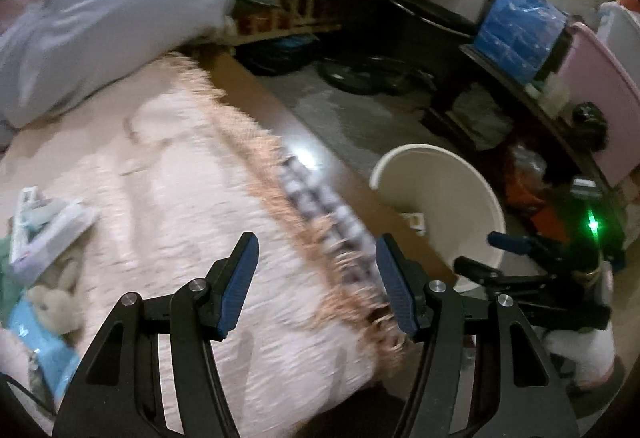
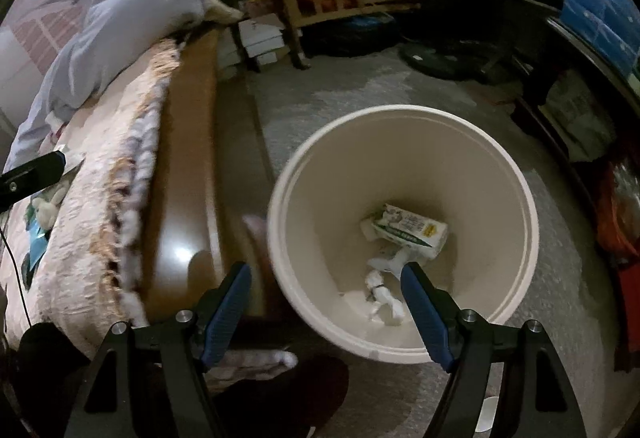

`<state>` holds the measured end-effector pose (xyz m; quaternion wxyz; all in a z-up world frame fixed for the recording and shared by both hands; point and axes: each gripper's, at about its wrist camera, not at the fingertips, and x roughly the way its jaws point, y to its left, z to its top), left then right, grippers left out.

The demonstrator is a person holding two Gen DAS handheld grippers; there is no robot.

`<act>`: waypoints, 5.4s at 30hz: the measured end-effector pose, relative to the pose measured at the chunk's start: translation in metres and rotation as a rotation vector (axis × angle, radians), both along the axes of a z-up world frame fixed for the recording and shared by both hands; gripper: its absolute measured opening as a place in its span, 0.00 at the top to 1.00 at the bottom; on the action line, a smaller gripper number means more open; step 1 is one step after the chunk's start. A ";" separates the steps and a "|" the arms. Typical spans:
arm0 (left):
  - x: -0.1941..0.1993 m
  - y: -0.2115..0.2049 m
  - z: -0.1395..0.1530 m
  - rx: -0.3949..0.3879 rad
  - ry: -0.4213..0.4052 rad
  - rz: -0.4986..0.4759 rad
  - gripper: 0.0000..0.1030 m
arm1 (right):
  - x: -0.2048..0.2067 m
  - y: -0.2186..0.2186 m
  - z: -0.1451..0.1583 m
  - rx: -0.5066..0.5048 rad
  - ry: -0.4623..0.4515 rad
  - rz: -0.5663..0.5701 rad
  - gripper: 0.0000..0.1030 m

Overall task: Collect trash
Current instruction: 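Move both tools back over the bed toward the remaining trash, then grasp the green cracker bag with the left gripper while the right grasps the white plush toy, then carry cracker bag and plush toy over the bucket and open both grippers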

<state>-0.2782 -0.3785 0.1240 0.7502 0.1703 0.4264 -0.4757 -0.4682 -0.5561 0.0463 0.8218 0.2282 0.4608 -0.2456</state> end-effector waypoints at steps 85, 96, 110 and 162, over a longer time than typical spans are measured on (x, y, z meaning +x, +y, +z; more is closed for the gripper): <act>0.132 0.297 -0.082 0.132 0.062 0.505 0.65 | 0.302 0.253 0.015 0.169 -0.121 0.638 0.59; 0.126 0.301 -0.080 0.111 0.109 0.515 0.69 | 0.198 0.203 0.033 0.095 0.019 0.640 0.50; 0.124 0.309 -0.070 0.114 0.089 0.524 0.80 | 0.219 0.224 0.004 0.074 -0.035 0.544 0.51; -0.028 -0.049 -0.005 0.041 0.076 -0.160 0.81 | -0.020 -0.012 0.005 0.061 -0.088 -0.025 0.51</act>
